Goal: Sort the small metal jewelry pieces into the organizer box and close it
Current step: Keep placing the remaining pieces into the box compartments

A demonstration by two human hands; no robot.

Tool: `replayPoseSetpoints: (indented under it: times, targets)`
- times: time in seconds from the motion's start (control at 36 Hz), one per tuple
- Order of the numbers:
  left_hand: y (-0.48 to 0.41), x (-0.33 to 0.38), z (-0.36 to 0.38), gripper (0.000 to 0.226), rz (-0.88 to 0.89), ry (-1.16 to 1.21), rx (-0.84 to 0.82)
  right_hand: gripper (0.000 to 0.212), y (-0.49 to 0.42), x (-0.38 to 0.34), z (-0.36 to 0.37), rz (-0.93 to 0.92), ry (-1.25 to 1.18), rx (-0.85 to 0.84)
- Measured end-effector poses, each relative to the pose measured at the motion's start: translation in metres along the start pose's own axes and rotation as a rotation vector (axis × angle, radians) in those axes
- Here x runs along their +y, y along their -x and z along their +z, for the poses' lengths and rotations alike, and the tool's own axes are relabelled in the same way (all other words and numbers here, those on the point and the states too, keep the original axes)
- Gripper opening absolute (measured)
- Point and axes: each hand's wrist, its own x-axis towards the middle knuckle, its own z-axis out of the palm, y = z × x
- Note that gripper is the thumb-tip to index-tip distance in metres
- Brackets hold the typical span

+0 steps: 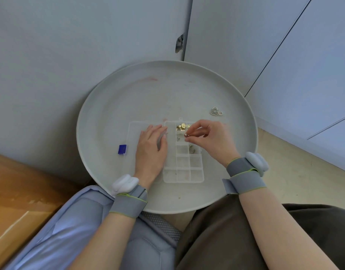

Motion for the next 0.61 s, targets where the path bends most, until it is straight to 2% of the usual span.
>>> replayPoseSetpoints:
  times: [0.39, 0.61]
  targets:
    - [-0.001, 0.000, 0.002, 0.030, 0.001, 0.017, 0.019, 0.008, 0.001, 0.004, 0.011, -0.055, 0.413, -0.202]
    - [-0.001, 0.000, 0.002, 0.030, 0.001, 0.042, 0.027, 0.011, 0.002, 0.001, 0.013, -0.109, 0.532, -0.207]
